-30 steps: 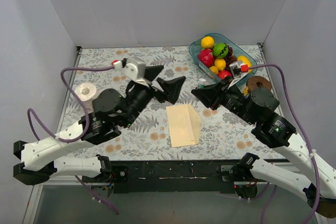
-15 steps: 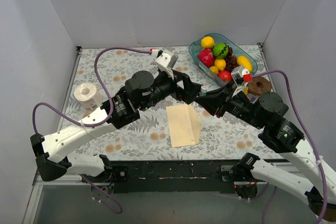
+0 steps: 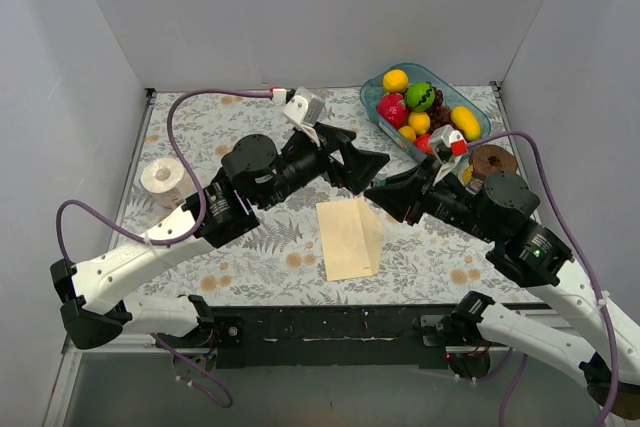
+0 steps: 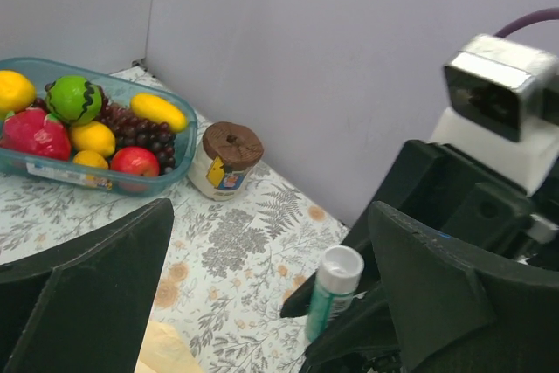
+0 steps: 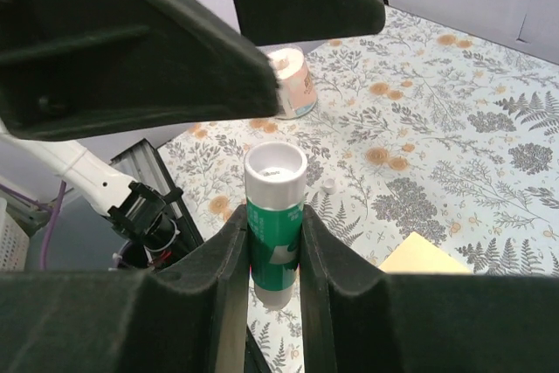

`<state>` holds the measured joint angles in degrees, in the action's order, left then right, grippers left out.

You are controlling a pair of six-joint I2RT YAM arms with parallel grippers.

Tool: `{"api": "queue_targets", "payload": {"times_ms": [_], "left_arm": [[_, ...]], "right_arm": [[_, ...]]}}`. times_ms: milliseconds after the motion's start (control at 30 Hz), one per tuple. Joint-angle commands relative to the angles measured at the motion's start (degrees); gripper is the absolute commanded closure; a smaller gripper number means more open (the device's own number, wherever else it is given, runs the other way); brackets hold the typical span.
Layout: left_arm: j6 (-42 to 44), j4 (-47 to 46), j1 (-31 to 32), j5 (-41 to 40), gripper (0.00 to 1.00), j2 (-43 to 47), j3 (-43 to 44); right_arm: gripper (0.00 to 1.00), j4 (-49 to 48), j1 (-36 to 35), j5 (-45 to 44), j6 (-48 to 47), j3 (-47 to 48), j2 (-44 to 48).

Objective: Place the letter into the envelope and seal it
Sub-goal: Unscrew the solid glue.

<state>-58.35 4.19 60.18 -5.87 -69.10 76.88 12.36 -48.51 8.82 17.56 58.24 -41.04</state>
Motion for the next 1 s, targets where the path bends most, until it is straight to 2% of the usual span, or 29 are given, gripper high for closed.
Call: {"api": "queue_targets", "payload": {"times_ms": [0,100,233,267,433,700,800,833,933,967], "left_arm": [[-0.5,-2.9,0.3,3.9,0.07,1.4,0.8],[-0.1,-3.9,0.3,10.2,0.11,1.3,0.3],[0.0,-2.4,0.3,13.8,0.24,-0.6,0.9],[-0.2,-2.3,0.3,13.8,0.3,-0.6,0.7],[-0.5,-2.0,0.3,12.0,0.36,0.5,-1.2],[-0.8,0.9,0.2,14.9,0.4,-3.0,0.9],[-0.7,1.3,0.3,15.0,0.5,-3.6,1.1],[-0.5,1.4,0.3,15.0,0.59,-3.7,1.2],[-0.5,1.5,0.3,14.8,0.72,-3.8,1.5],[-0.5,1.4,0.2,15.0,0.85,-3.8,1.6]], "right_arm": [[0.99,-1.5,-0.2,0.8,-1.2,1.0,-1.0],[0.99,-1.9,-0.2,0.5,-1.3,1.1,-1.2],[0.99,-3.2,-0.2,-0.6,-1.5,1.4,-1.2],[0.99,-3.4,-0.2,-0.7,-1.5,1.4,-1.1],[0.99,-3.9,-0.3,-1.3,-1.4,1.5,-0.8],[0.99,-4.3,-0.2,-1.5,-1.9,2.1,-1.4],[0.99,-4.3,-0.2,-1.3,-2.1,2.2,-1.5],[0.99,-4.3,-0.2,-1.3,-2.2,2.2,-1.5],[0.99,-4.4,-0.2,-1.4,-2.2,2.1,-1.2],[0.99,-4.5,-0.2,-1.4,-2.2,2.1,-1.1]]}}
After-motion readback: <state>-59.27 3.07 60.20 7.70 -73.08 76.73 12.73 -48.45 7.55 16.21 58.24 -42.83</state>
